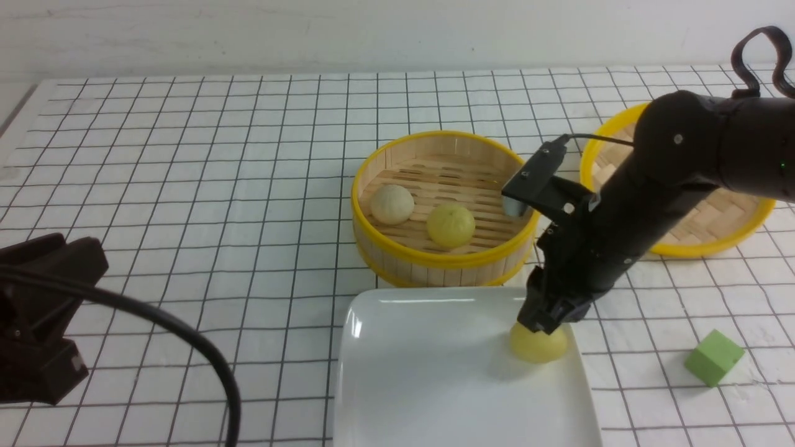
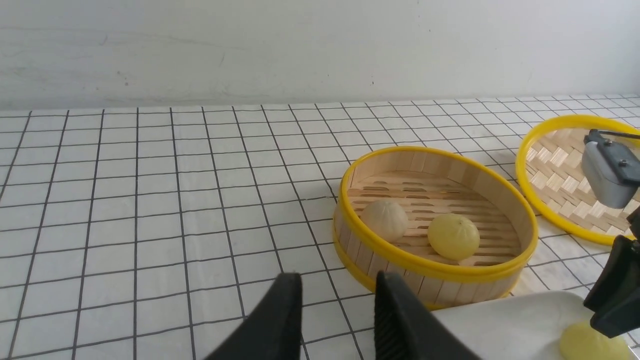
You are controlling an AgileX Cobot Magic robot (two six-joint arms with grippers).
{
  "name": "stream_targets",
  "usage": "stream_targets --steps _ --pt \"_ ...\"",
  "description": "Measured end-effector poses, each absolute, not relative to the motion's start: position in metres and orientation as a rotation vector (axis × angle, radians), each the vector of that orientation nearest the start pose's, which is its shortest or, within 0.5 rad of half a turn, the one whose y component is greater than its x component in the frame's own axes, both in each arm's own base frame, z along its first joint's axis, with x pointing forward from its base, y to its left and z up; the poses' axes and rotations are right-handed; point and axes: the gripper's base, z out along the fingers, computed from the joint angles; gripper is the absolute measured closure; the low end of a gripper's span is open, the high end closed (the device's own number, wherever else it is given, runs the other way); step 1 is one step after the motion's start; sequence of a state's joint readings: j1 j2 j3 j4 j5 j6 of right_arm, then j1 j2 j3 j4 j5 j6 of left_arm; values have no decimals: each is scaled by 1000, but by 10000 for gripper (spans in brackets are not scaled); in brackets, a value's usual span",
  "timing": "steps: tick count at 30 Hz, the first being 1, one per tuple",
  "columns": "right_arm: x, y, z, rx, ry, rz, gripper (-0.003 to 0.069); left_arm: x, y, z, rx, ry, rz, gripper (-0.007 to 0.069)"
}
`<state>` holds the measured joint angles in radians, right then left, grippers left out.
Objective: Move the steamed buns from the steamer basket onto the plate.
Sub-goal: Use the right arm to put the steamed stuffed bun into the plate, then use the right arm to grab the steamed stuffed bun that is closest to it
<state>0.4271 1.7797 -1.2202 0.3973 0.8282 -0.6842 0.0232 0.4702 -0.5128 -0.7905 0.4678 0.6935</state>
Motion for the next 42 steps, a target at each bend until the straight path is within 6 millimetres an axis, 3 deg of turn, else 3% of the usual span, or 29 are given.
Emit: stream_targets --steps 2,7,11,13,16,21,25,29,34,42 --pt "315 171 214 -1189 2531 407 295 96 -27 321 179 1772 -303 384" --pt "322 173 222 -1165 2479 384 227 96 -27 321 179 1773 -303 384" --pt "329 177 243 -1138 2414 379 232 96 -27 321 179 1773 -303 384" --pt "336 181 269 -1111 2354 386 258 96 -27 321 179 1773 -303 384" --pt "342 184 292 -1084 2313 391 291 96 -27 321 179 1773 -303 384" --pt "355 190 317 -1055 2271 398 312 96 -27 321 179 1773 -303 384" --pt "374 200 314 -1068 2278 408 312 96 -27 321 179 1773 -303 384" --pt "396 210 285 -1081 2325 413 295 96 -27 321 183 1776 -306 384" --pt "409 214 254 -1100 2376 389 268 96 -28 320 191 1786 -313 384" --pt "419 217 235 -1097 2364 361 265 96 -28 320 192 1787 -314 384"
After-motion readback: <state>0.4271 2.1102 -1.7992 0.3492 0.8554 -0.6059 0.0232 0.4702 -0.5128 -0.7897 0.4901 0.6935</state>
